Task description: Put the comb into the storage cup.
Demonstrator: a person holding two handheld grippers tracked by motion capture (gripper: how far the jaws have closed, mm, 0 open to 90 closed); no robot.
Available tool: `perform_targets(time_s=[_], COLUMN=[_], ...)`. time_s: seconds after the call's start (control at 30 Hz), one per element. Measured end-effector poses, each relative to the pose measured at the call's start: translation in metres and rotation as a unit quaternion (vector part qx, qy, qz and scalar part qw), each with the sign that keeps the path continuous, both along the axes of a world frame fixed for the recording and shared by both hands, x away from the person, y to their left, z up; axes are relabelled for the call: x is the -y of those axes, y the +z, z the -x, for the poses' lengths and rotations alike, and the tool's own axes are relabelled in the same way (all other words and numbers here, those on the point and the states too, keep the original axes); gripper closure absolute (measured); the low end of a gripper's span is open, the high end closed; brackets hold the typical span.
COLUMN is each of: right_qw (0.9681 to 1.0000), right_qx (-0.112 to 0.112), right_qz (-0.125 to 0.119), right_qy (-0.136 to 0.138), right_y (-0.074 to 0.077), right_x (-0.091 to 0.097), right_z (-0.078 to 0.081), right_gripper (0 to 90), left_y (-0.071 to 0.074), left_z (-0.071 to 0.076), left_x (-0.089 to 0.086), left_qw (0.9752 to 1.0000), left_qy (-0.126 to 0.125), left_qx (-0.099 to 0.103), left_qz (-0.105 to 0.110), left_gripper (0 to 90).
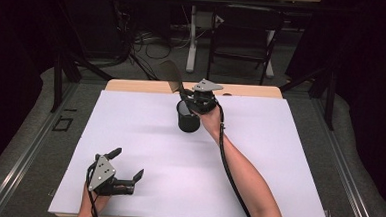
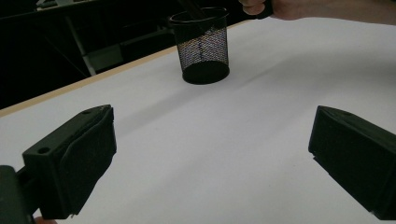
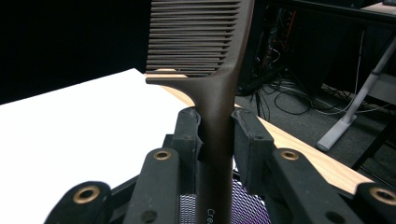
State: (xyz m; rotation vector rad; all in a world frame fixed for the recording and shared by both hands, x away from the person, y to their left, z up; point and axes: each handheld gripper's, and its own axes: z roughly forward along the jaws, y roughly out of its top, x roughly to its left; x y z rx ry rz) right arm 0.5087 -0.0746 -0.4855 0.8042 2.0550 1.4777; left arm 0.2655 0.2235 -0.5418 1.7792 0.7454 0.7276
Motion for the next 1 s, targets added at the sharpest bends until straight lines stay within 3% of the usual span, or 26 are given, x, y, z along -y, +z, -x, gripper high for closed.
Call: perform_targets(time_s=[0.4,1.0], right_qw=[0.9998,0.9994], right_qx=[-0.002,-0.014], right_qz=[0.02,0.031], right_qy=[0.004,0.004], right_y=[-0.003,-0.011], right_x=[-0.002,0.001], right_z=[0.001,0.001], right_gripper=[72.3,72.3], left_y=[0.0,0.001], left_z=[0.001,0.001], left_x=[-0.001,-0.001], left_qw=[1.0,1.0], left_qy=[0.0,0.001], left_qx=[0.002,0.003], left_qz=[-0.003,-0.002], left_gripper=[1.1,1.4])
